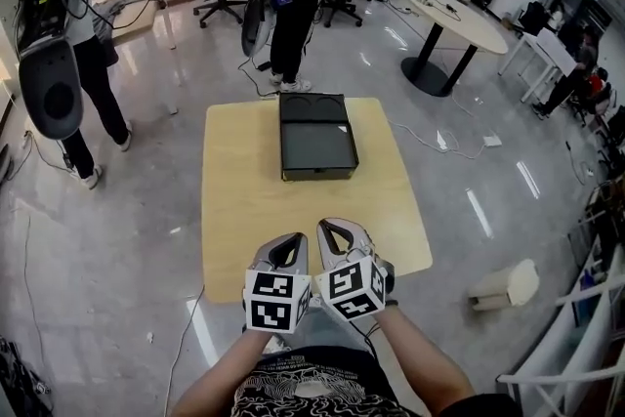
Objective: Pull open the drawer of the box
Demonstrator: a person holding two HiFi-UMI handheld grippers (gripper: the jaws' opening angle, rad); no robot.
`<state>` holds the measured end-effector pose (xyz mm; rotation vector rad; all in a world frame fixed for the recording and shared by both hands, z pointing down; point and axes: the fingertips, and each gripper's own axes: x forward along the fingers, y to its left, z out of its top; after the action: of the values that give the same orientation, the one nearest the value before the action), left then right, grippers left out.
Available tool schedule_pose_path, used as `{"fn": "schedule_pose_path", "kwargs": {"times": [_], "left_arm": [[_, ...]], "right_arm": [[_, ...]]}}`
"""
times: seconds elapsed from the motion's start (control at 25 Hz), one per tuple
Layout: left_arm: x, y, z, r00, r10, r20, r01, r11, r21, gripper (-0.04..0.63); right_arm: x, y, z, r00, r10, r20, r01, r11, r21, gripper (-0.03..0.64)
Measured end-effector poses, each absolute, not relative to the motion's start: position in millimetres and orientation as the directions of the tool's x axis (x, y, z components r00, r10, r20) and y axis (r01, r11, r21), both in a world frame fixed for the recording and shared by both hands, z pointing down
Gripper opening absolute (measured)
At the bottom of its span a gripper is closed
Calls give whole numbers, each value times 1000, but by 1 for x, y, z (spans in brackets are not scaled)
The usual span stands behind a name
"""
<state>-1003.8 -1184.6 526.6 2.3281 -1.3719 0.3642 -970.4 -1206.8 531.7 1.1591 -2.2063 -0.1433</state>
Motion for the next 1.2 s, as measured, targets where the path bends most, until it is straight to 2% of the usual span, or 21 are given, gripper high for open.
{"fn": "schedule_pose_path", "kwargs": {"times": [0.24, 0.52, 0.64, 0.8, 0.88, 1.0, 1.2], "left_arm": [[-1024, -1364, 558, 444, -790, 423, -896, -376, 238, 20], [-1043, -1555, 588, 418, -803, 424, -907, -342, 247, 20], [-1007, -1592, 605, 406, -809, 425, -912, -328, 248, 20], [-889, -1641, 642, 393, -813, 429, -917, -311, 252, 20], [-866, -1665, 649, 387, -815, 430, -919, -303, 253, 20], [-904, -1704, 649, 374, -821, 432, -923, -287, 256, 20], [-1082, -1796, 686, 355, -828, 433, -929, -262, 260, 20]], "right_arm": [[-985, -1400, 572, -382, -764, 519, -572, 637, 517, 8], [-996, -1600, 619, -334, -762, 554, -479, 644, 596, 15], [-957, -1641, 646, -318, -759, 568, -436, 649, 623, 15], [-839, -1695, 695, -299, -752, 587, -390, 658, 644, 20], [-817, -1723, 707, -290, -750, 594, -368, 661, 654, 26], [-853, -1766, 719, -270, -747, 608, -327, 664, 672, 28], [-1025, -1869, 769, -227, -760, 609, -278, 650, 707, 32]]}}
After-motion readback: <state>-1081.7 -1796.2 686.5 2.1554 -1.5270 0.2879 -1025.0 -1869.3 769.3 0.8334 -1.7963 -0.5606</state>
